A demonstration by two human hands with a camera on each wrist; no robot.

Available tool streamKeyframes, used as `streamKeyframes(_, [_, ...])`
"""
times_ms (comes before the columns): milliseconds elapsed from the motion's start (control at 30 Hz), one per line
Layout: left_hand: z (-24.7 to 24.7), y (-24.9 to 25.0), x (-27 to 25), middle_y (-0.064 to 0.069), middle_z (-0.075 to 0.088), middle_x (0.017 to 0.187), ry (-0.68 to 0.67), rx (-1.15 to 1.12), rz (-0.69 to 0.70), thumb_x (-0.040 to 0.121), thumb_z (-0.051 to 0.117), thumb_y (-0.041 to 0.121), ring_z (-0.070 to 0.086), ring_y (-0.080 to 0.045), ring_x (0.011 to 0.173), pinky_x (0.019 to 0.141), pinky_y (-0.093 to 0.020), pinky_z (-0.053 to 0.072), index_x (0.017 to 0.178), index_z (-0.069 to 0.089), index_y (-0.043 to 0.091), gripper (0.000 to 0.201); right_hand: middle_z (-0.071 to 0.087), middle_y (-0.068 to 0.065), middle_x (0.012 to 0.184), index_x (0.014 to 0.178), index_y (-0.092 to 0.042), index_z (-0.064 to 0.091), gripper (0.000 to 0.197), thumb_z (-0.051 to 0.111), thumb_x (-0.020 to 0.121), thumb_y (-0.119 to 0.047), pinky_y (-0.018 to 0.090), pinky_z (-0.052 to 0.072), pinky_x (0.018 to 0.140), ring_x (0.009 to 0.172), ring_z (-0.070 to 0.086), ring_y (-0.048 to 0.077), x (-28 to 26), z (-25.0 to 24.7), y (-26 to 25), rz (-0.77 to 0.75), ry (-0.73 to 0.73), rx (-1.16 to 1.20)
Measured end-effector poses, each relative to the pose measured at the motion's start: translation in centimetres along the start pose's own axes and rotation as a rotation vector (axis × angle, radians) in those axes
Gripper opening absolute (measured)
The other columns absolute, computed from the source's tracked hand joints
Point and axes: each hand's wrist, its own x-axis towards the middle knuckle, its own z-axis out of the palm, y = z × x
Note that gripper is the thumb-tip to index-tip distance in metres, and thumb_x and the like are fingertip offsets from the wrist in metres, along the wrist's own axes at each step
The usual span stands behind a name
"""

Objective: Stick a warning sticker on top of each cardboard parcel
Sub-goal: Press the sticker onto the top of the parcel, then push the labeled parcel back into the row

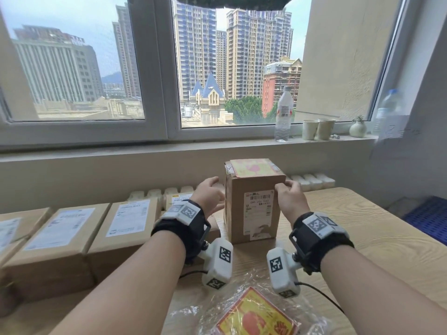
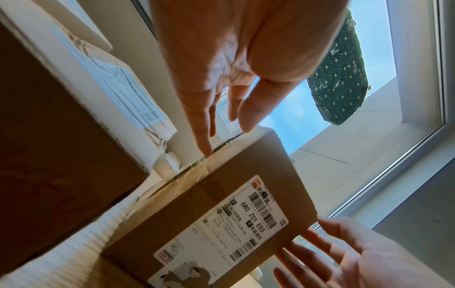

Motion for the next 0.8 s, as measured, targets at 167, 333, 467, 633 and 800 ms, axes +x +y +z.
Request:
streamKeyframes(167, [-3.6, 0.0, -1.4, -0.011, 0.053, 0.115, 0.121, 0.088, 0.028, 0.088, 0.038, -0.018, 0.051, -0.022, 0.105, 0.094, -0.039, 0.05, 0.137, 0.046, 0.007, 0.055, 0.059, 0.002, 0.098, 0.112, -0.012, 0.053, 0.021, 0.048, 0.094, -0.021, 0.026, 0.038, 0.064, 0.082, 0.053, 0.018, -2.4, -0.5, -0.6, -0.101, 0.194, -0.063])
streamKeyframes(333, [-7.9, -0.7, -3.0, -0.011, 0.058, 0.124, 0.275, 0.213, 0.029, 0.087, 0.047, -0.009, 0.055, -0.02, 0.1, 0.091, -0.037, 0.05, 0.133, 0.051, 0.009, 0.049, 0.071, 0.006, 0.08, 0.082, -0.01, 0.066, 0.02, 0.049, 0.089, -0.019, 0.038, 0.056, 0.071, 0.078, 0.067, 0.025, -4.5, 1.1, -0.5, -0.113, 0.064, -0.112])
streamKeyframes(467, [-9.6, -1.8, -4.0, -0.013, 0.054, 0.134, 0.309, 0.234, -0.024, 0.087, 0.048, -0.01, 0.05, -0.027, 0.122, 0.104, -0.037, 0.041, 0.134, 0.051, 0.006, 0.05, 0.07, 0.007, 0.079, 0.081, -0.011, 0.066, 0.02, 0.051, 0.093, -0.016, 0.039, 0.059, 0.079, 0.071, 0.066, 0.02, -6.4, 3.6, -0.4, 0.007, -0.193, -0.112])
streamKeyframes(633, [-9.6, -3.1, -4.1, -0.011, 0.045, 0.144, 0.21, 0.248, -0.113, 0.087, 0.051, -0.008, 0.041, -0.028, 0.133, 0.111, -0.039, 0.033, 0.142, 0.042, 0.008, 0.058, 0.061, 0.006, 0.072, 0.088, -0.004, 0.07, 0.025, 0.052, 0.089, -0.021, 0.047, 0.055, 0.088, 0.076, 0.061, 0.028, -7.5, 7.0, 0.3, 0.078, -0.361, -0.211])
streamKeyframes(800, [-9.0, -3.6, -3.2, -0.014, 0.046, 0.145, 0.146, 0.25, -0.146, 0.085, 0.051, -0.009, 0.045, -0.032, 0.13, 0.109, -0.04, 0.036, 0.144, 0.037, 0.005, 0.062, 0.054, 0.007, 0.078, 0.107, 0.004, 0.066, 0.035, 0.05, 0.094, -0.025, 0.041, 0.053, 0.08, 0.077, 0.051, 0.024, -7.9, 9.3, 0.7, 0.123, -0.437, -0.254])
